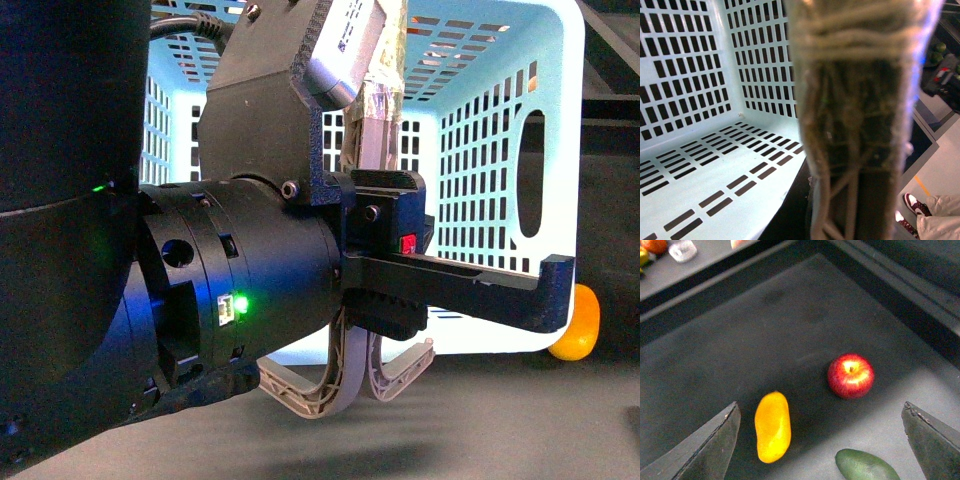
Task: Pick mango with right arm and hold basket with left
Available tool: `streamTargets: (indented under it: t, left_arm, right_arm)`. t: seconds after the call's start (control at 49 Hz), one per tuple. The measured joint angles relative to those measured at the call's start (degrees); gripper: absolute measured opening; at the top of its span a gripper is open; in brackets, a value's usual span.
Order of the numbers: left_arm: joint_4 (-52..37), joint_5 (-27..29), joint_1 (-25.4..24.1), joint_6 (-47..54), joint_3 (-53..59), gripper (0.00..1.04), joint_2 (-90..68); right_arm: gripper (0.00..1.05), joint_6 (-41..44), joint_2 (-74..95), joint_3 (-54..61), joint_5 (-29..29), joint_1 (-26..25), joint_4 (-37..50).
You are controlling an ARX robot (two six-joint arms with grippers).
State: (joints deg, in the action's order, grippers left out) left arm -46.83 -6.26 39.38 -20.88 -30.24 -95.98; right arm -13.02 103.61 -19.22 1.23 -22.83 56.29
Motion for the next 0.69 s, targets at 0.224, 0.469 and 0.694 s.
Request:
streamTargets:
  t: [0.224,0.469,0.694]
  left_arm:
    - [0.0,-0.4,0.0,0.0,0.0,0.08,0.0]
    - [0.0,-0.3,0.0,0.0,0.0,0.08,0.0]
    - [0.0,-0.2,0.0,0.0,0.0,0.08,0.0]
  right_arm:
    - [0.96,3.2,16.2,-10.5,2.7,1.3,-1.2]
    - [0.96,4.8,27.2,-20.3,6.4,3.2,-4.6]
    - [0.96,5.4,35.3,-28.0,7.5,5.3,-6.5]
